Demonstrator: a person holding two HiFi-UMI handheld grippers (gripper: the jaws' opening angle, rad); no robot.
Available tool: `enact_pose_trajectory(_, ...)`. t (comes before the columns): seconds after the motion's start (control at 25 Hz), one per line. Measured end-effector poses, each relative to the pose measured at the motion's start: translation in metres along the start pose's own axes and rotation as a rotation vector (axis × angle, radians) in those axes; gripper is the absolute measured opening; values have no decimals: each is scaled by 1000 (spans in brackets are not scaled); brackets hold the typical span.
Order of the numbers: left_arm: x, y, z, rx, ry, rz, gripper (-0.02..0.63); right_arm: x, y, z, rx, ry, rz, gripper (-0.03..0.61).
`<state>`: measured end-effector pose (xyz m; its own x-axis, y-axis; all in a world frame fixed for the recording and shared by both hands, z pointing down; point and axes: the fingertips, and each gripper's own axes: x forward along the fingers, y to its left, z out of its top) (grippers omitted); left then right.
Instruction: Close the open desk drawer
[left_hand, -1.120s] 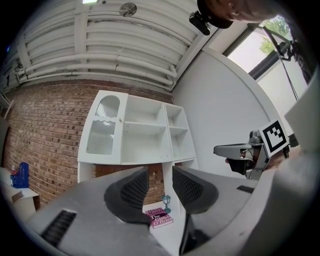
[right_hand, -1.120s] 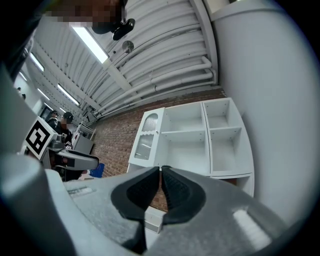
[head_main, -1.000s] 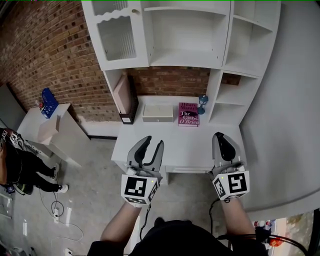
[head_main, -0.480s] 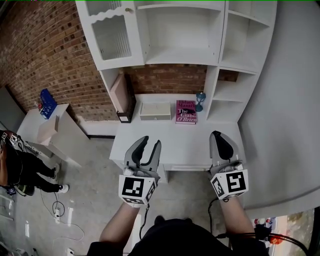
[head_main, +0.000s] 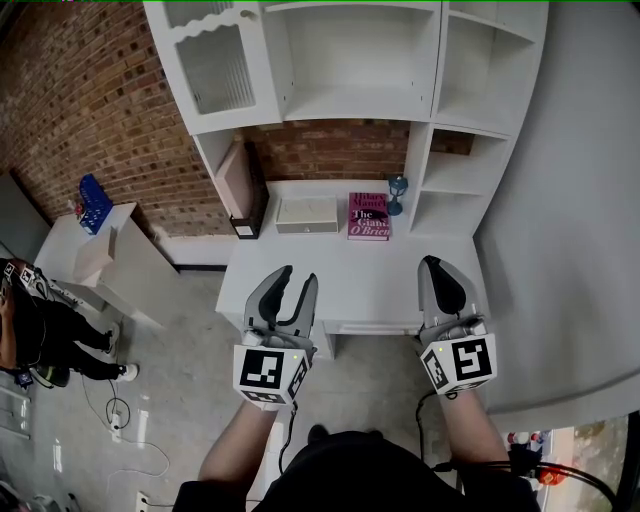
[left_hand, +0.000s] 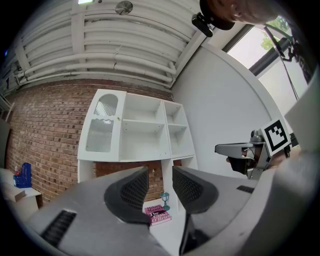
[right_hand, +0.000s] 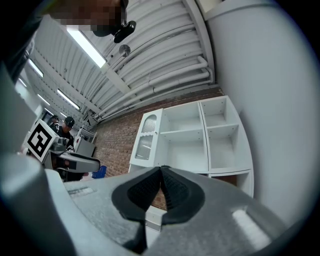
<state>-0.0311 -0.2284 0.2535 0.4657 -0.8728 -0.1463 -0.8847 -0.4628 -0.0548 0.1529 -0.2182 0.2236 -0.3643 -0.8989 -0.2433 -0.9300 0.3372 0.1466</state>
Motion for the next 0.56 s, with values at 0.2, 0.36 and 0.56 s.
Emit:
enact_pose_trajectory(0.2, 2, -8, 0, 5, 1, 6, 144, -4, -6, 0, 3, -7, 8, 5)
enact_pose_trajectory(0.36, 3, -12, 1, 10, 0, 12, 144, -6, -10, 0, 6, -11, 14, 5)
enact_pose_trajectory(0.56, 1, -21, 2, 13, -3, 19, 144, -14, -16, 1, 5, -14, 19, 5)
